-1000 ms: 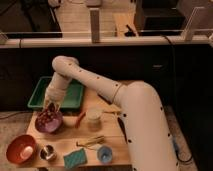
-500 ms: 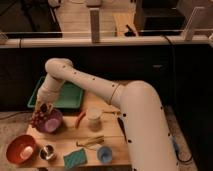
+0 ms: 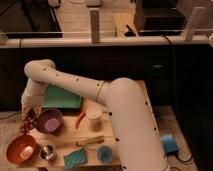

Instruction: Place grapes in red bowl

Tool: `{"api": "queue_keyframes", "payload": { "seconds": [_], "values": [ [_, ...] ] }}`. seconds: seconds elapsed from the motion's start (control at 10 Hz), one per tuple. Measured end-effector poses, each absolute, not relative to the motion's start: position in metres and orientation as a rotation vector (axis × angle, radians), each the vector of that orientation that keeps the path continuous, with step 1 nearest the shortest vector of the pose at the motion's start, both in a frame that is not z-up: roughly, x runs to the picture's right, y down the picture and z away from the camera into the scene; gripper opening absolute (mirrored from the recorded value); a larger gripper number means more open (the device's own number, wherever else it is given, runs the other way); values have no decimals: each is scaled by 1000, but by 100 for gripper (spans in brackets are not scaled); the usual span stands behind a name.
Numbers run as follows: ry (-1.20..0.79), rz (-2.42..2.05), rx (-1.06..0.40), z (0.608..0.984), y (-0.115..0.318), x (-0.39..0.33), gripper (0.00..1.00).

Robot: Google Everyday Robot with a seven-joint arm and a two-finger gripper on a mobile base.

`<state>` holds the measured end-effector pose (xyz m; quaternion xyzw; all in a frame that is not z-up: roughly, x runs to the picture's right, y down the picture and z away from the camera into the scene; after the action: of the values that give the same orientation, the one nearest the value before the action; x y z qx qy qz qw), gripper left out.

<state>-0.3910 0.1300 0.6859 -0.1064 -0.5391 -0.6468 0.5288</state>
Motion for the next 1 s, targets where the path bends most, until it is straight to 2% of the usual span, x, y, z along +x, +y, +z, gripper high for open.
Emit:
{"api": "queue_keyframes", "payload": {
  "seconds": [0.3,0.8,0.9,1.0],
  "values": [
    [-1336,-1674,-157,665,151,-408,0],
    [-1354,-1827,-91,654,168,-437,0],
    [-1369,-1850,-87,656,173,-438,2],
    [-1405,-1870,-93,658,180,-442,10]
  ]
}}
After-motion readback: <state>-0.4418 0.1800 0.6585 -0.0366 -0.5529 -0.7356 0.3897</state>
